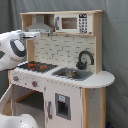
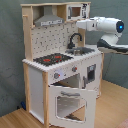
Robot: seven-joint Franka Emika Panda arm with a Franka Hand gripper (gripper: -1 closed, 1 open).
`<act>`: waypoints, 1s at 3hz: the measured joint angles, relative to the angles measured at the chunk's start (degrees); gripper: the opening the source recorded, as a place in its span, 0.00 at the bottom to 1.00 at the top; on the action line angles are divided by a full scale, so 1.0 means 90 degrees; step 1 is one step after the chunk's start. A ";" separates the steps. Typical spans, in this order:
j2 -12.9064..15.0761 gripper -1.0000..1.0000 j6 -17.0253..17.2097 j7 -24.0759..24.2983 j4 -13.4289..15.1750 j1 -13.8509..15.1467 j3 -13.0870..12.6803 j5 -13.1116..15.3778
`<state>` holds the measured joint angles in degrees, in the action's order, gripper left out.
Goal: Play with the kitchen
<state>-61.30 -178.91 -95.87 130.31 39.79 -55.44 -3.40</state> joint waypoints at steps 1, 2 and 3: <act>0.0394 1.00 -0.0329 -0.0063 -0.0046 0.0427 -0.0035 0.0004; 0.0868 1.00 -0.0554 -0.0259 -0.0251 0.0748 -0.0038 0.0006; 0.1315 1.00 -0.0555 -0.0516 -0.0577 0.1006 -0.0133 0.0011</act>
<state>-49.46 -183.90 -100.51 125.12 48.84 -56.64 -3.29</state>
